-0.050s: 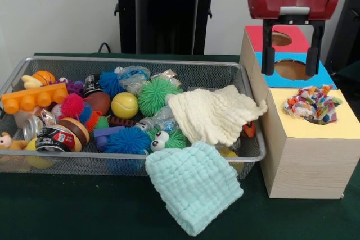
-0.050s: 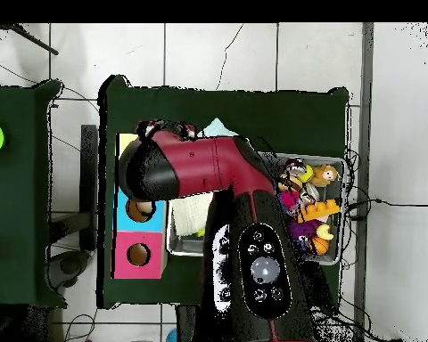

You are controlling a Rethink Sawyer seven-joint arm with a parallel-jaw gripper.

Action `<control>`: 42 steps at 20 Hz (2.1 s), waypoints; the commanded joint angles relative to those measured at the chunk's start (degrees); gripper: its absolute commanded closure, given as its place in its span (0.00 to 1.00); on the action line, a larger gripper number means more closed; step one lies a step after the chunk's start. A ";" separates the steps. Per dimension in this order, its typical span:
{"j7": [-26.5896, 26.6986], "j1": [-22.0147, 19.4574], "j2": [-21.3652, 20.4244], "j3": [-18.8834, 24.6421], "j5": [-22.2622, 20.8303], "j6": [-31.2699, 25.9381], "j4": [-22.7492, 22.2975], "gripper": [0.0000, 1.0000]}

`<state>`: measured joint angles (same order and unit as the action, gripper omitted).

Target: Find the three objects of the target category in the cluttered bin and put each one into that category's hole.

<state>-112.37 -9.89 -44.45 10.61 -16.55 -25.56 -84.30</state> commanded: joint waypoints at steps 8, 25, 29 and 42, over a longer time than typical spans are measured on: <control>-4.50 7.42 6.21 -2.78 -7.51 6.69 -2.86 0.00; -3.90 6.47 4.91 -1.02 -5.19 7.10 -5.12 1.00; -3.41 4.94 5.07 0.72 -5.11 8.76 -6.42 1.00; -2.35 5.71 5.87 0.00 -5.98 8.13 -6.67 1.00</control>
<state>-112.37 -2.52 -40.73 8.82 -21.04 -16.69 -84.27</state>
